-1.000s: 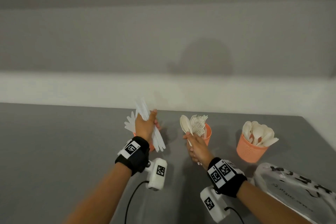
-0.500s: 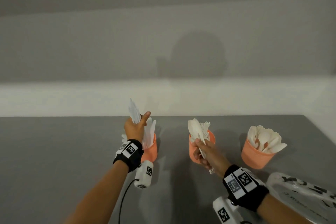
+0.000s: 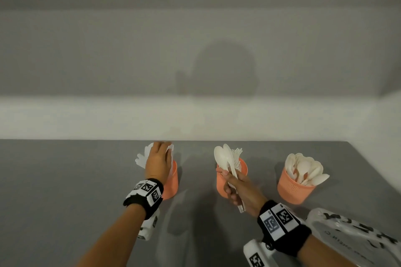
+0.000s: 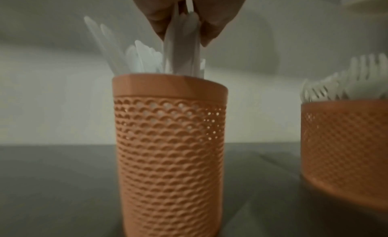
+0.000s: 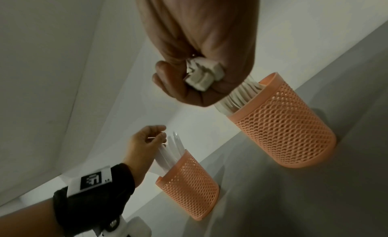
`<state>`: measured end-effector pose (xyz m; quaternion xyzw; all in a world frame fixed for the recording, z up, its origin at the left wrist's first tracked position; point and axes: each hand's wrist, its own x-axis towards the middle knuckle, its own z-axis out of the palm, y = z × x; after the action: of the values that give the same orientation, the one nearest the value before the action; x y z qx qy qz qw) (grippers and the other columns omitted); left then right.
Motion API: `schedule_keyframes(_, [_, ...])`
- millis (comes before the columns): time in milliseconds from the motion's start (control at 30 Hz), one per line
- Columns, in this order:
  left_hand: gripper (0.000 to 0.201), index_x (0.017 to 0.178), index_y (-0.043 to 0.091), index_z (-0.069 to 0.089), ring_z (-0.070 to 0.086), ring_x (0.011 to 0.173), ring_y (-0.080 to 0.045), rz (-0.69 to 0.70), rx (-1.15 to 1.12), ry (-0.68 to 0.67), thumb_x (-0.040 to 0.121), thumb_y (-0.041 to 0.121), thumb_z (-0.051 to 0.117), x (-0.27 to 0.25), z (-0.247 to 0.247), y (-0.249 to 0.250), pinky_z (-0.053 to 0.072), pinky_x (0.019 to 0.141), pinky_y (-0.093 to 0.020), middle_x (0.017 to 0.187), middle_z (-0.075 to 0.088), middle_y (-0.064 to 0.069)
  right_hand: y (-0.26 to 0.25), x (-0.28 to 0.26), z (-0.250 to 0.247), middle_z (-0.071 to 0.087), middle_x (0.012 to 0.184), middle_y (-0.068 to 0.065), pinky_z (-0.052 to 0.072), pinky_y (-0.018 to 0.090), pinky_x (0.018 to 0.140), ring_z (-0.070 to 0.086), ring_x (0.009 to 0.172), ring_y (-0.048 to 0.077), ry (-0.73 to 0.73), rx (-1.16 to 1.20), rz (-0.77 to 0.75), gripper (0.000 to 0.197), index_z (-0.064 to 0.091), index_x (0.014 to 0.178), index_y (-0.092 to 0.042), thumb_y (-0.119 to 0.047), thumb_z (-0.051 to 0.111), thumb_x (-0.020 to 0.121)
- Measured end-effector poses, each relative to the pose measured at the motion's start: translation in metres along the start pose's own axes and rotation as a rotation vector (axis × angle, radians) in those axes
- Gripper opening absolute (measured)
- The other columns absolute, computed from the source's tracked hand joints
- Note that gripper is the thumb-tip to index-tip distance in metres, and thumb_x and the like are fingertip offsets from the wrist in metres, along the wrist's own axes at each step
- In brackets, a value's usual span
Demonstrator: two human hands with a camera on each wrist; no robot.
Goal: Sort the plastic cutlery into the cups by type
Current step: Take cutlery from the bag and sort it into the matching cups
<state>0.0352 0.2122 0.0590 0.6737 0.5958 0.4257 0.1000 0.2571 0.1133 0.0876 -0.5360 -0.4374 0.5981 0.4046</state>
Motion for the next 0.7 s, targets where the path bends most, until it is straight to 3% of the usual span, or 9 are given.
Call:
schedule_keyframes(100, [0.029, 0.109, -0.01, 0.062, 0.064, 0.09, -0.041, 0.058, 0.131, -0.103, 0.083, -0.004, 0.052, -0.008, 0.0, -0.002, 0.05, 0.082, -0.04, 0.1, 0.063, -0.026, -0.001, 0.0, -0.001, 0.038, 0.049, -0.006, 0.025, 0.013, 0.032, 0.031, 0.035, 0.001, -0.002, 0.027, 0.007, 0.024, 0.056, 0.115, -0.029, -0.034, 0.039, 0.098])
schedule_keyframes(200, [0.041, 0.11, -0.006, 0.063, 0.061, 0.093, -0.039, 0.152, 0.22, -0.049, 0.086, 0.018, 0.039, -0.009, -0.007, 0.005, 0.048, 0.086, -0.039, 0.1, 0.064, -0.022, -0.001, -0.002, -0.002, 0.036, 0.044, -0.009, 0.02, 0.012, 0.032, 0.027, 0.034, 0.001, -0.036, 0.084, 0.038, 0.028, 0.054, 0.114, -0.029, -0.039, 0.033, 0.099])
schedule_keyframes(267, [0.042, 0.118, 0.0, 0.06, 0.055, 0.107, -0.032, 0.158, 0.119, 0.044, 0.091, 0.023, 0.037, -0.012, -0.013, 0.024, 0.041, 0.095, -0.033, 0.113, 0.06, -0.017, -0.003, -0.003, -0.002, 0.036, 0.043, -0.009, 0.019, 0.012, 0.032, 0.026, 0.033, 0.001, -0.067, 0.128, 0.056, 0.034, 0.054, 0.116, -0.027, -0.043, 0.03, 0.098])
schedule_keyframes(333, [0.035, 0.119, 0.005, 0.059, 0.055, 0.106, -0.022, 0.076, -0.127, 0.047, 0.094, 0.021, 0.041, -0.018, -0.017, 0.055, 0.041, 0.095, -0.028, 0.114, 0.061, -0.01, -0.004, -0.004, -0.001, 0.038, 0.044, -0.009, 0.02, 0.012, 0.031, 0.026, 0.033, 0.001, -0.082, 0.146, 0.08, 0.042, 0.054, 0.119, -0.025, -0.049, 0.027, 0.097])
schedule_keyframes(467, [0.023, 0.113, 0.012, 0.059, 0.061, 0.084, -0.013, -0.157, -0.412, -0.226, 0.095, 0.021, 0.048, -0.037, -0.007, 0.106, 0.044, 0.069, -0.007, 0.095, 0.065, -0.004, -0.005, -0.009, 0.004, 0.045, 0.049, -0.006, 0.021, 0.013, 0.031, 0.028, 0.032, 0.002, -0.111, 0.139, 0.074, 0.053, 0.057, 0.115, -0.021, -0.058, 0.027, 0.093])
schedule_keyframes(533, [0.021, 0.104, 0.007, 0.061, 0.065, 0.079, -0.02, -0.222, -0.493, -0.332, 0.093, 0.023, 0.053, -0.046, 0.002, 0.119, 0.045, 0.06, -0.009, 0.087, 0.067, -0.011, -0.005, -0.014, 0.004, 0.048, 0.044, -0.007, 0.023, 0.012, 0.032, 0.03, 0.029, 0.002, -0.128, 0.117, 0.066, 0.055, 0.057, 0.093, -0.014, -0.059, 0.027, 0.091])
schedule_keyframes(600, [0.018, 0.098, 0.001, 0.061, 0.068, 0.077, -0.028, -0.242, -0.519, -0.346, 0.092, 0.017, 0.055, -0.054, 0.008, 0.124, 0.045, 0.055, -0.014, 0.079, 0.066, -0.014, -0.005, -0.019, 0.002, 0.05, 0.041, -0.007, 0.027, 0.012, 0.033, 0.035, 0.029, 0.004, -0.126, 0.108, 0.081, 0.053, 0.052, 0.078, -0.015, -0.058, 0.024, 0.092])
schedule_keyframes(667, [0.016, 0.096, -0.004, 0.06, 0.067, 0.072, -0.025, -0.256, -0.528, -0.328, 0.091, 0.01, 0.054, -0.059, 0.009, 0.126, 0.045, 0.054, -0.014, 0.078, 0.063, -0.016, -0.003, -0.024, -0.003, 0.053, 0.046, -0.004, 0.032, 0.014, 0.034, 0.04, 0.031, 0.006, -0.131, 0.153, 0.097, 0.055, 0.056, 0.087, -0.013, -0.058, 0.024, 0.093])
schedule_keyframes(700, [0.014, 0.096, -0.003, 0.06, 0.066, 0.066, -0.016, -0.264, -0.567, -0.321, 0.09, 0.008, 0.054, -0.061, 0.009, 0.127, 0.045, 0.053, -0.011, 0.079, 0.063, -0.015, -0.003, -0.027, -0.007, 0.053, 0.049, -0.003, 0.034, 0.016, 0.035, 0.041, 0.033, 0.007, -0.135, 0.168, 0.104, 0.056, 0.058, 0.1, -0.013, -0.057, 0.024, 0.094])
